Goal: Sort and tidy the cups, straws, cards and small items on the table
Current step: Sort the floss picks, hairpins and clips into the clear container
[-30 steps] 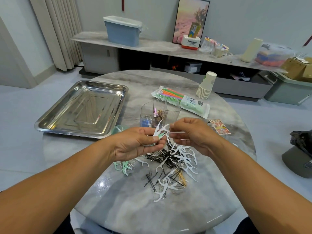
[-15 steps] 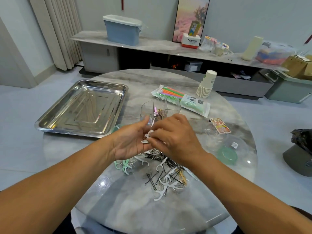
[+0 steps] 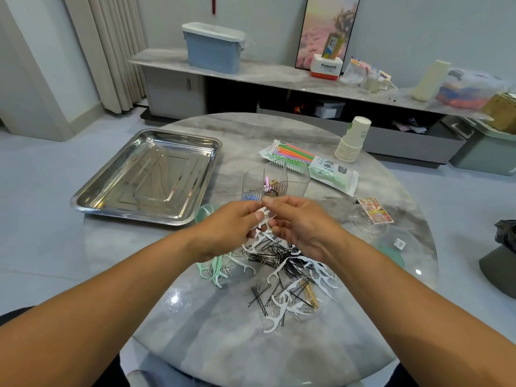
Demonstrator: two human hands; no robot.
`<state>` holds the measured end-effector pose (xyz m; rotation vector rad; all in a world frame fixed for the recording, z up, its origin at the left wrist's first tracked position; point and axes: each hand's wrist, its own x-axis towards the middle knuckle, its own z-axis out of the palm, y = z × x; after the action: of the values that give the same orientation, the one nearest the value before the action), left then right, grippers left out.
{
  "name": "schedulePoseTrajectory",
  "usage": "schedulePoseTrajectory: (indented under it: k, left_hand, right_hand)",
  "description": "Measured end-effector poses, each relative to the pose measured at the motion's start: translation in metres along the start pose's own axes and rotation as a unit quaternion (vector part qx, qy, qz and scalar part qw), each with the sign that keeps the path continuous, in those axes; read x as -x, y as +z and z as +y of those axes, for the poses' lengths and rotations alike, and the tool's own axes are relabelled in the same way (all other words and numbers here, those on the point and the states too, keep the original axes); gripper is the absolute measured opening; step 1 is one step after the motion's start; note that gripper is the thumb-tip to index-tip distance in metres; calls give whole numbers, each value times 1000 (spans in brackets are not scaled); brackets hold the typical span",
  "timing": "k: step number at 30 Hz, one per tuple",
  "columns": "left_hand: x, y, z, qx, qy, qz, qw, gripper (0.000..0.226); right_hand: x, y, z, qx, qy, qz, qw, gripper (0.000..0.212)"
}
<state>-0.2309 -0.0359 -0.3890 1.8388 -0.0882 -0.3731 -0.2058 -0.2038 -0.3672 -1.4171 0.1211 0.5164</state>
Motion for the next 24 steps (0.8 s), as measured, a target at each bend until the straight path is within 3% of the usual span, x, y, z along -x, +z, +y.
schedulePoseTrajectory:
  k: [8, 11, 17, 19, 22, 24]
  left_hand:
    - [3, -3, -6, -140, 50, 15, 989, 58]
    - [2, -5, -7, -150, 62, 16, 987, 60]
    - [0, -27, -10, -169, 60, 2, 984, 72]
    - [2, -44, -9, -152, 61, 55, 985, 86]
    - [5, -69, -14, -284, 54, 151, 945, 119]
    - [7, -71, -22, -392, 12, 137, 910, 131]
  right_hand:
    - [-7, 2, 4, -62, 53, -11, 997, 12]
    - [-11, 1, 7, -118, 76, -14, 990, 19]
    - [-12, -2, 3, -104, 72, -14, 992, 12]
    - [-13, -6, -2, -115, 63, 14, 991, 14]
    - [-14, -12, -8, -141, 39, 69, 987, 10]
    - [-14, -11, -8, -147, 25, 86, 985, 9]
